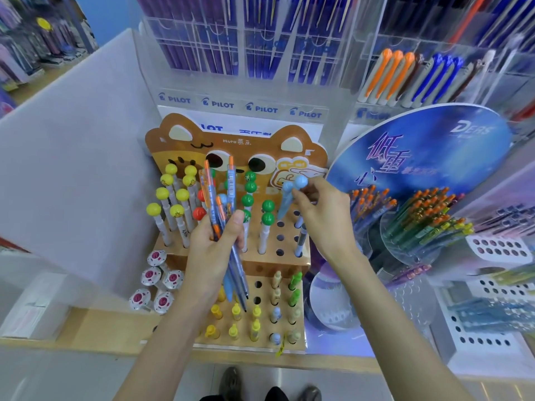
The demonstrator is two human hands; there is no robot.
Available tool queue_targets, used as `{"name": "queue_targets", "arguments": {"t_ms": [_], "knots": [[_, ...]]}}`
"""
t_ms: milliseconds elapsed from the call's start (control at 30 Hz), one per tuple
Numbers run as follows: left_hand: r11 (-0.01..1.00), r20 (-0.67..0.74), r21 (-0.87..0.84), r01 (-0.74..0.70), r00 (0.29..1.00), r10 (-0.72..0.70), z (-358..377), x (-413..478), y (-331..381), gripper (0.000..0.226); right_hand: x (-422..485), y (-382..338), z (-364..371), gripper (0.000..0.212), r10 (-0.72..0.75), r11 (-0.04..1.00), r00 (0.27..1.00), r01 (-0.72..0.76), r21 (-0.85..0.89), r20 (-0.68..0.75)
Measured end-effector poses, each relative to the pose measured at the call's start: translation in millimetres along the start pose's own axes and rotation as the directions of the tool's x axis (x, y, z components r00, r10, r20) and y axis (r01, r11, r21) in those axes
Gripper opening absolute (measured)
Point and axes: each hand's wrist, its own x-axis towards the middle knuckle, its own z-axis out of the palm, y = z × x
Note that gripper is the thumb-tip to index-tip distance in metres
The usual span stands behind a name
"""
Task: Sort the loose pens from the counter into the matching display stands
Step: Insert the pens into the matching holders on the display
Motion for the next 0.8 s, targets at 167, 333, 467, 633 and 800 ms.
{"name": "queue_targets", "arguments": {"t_ms": [167,333,467,633,800], "knots": [[1.0,0.017,-0.005,-0.005,1.0,0.005,1,0,-2,0.029,0,2,-3,0.015,0.005,1.0,1.0,-0.005,0.002,-0.006],[1.0,0.022,-0.012,0.001,1.0,0.0,3,0,-1,0.028,2,4,-4,0.015,0.019,1.0,1.0,-0.019,0.011,0.011],[1.0,0.019,-0.01,-0.001,1.0,0.002,2,0,-1,0.026,5,7,-3,0.015,0.017,1.0,0.999,-0.016,-0.011,0.032],[1.0,0.022,-0.015,0.006,1.0,-0.006,2,-1,0,0.025,8,8,1,0.017,-0.018,0.998,0.997,0.023,-0.055,0.076],[1.0,0.031,-0.021,0.003,1.0,-0.002,2,0,0,0.026,13,6,7,0.015,-0.107,0.985,0.985,0.124,-0.119,0.137]]}}
